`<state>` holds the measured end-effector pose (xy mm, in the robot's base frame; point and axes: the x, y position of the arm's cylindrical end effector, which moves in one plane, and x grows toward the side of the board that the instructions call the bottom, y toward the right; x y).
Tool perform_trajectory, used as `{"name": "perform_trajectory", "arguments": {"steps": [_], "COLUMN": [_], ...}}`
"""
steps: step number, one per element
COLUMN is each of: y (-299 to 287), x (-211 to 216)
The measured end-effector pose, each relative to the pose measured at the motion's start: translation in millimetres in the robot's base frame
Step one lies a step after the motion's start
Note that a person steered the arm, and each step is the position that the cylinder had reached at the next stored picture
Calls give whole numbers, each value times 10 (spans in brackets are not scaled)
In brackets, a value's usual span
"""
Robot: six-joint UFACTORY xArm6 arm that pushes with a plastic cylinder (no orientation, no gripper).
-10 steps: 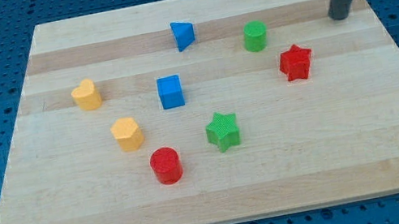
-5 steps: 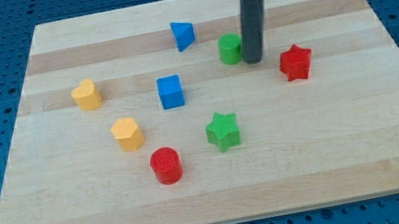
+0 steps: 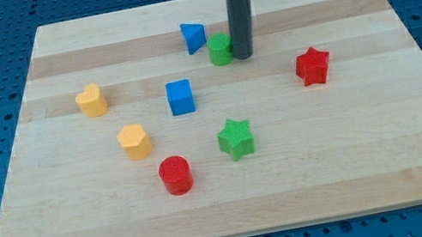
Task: Move the green circle below the blue triangle
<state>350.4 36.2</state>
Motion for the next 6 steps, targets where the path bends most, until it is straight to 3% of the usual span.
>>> {"name": "perform_trajectory", "arguments": {"steps": [1,3,5,6], "y": [-251,-263,-1529,-1812], "x": [-19,384,113,355]}}
